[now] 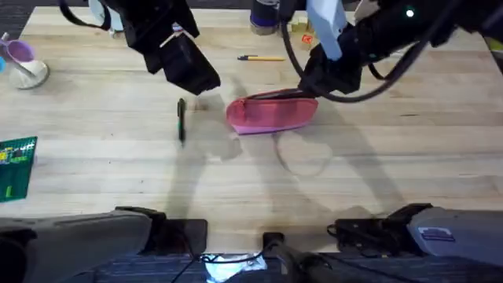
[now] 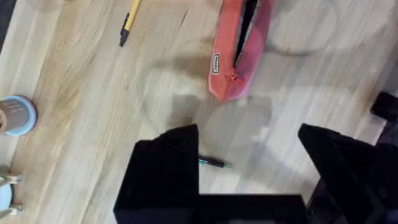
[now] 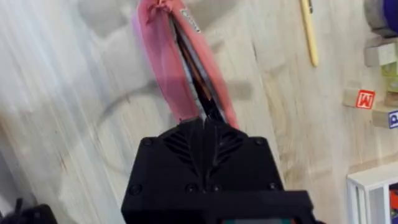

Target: Unzip the bag, pick up the pens from the table one at a time and place them inside, then zip the bag closed.

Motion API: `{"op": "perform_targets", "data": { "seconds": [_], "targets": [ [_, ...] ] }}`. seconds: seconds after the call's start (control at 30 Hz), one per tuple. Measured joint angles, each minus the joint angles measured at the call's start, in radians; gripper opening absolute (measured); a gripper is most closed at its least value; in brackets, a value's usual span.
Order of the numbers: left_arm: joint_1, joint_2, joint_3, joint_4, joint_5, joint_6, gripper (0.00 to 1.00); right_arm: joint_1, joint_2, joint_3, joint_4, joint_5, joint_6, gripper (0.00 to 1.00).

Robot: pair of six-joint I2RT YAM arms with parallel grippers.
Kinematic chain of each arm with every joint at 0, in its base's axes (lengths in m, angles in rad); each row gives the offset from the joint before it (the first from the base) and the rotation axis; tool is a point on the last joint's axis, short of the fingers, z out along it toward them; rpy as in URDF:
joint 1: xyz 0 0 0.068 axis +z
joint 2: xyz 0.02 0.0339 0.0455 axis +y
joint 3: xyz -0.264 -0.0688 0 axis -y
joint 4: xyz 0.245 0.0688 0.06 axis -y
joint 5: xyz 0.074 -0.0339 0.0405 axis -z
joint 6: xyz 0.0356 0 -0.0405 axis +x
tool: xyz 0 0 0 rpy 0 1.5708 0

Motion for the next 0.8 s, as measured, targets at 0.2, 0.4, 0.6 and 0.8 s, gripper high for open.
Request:
{"op": "perform_targets", "data": {
  "seconds": [0.2,0.4,0.6,0.8],
  "targets": [
    [0.0,0.0,0.0,0.0,0.0,0.0,0.995,0.019,0.088,0.091,-0.051,0.016,-0.077,0.028],
    [0.0,0.0,0.0,0.0,0.0,0.0,0.995,0.075,0.126,0.115,-0.053,0.027,-0.177,0.028],
    [0.0,0.0,0.0,0.0,0.0,0.0,0.995,0.098,0.178,0.115,-0.055,0.09,-0.246,0.028],
    [0.0,0.0,0.0,0.0,0.0,0.0,0.995,0.098,0.219,0.115,-0.048,0.117,-0.311,0.027]
  ]
}}
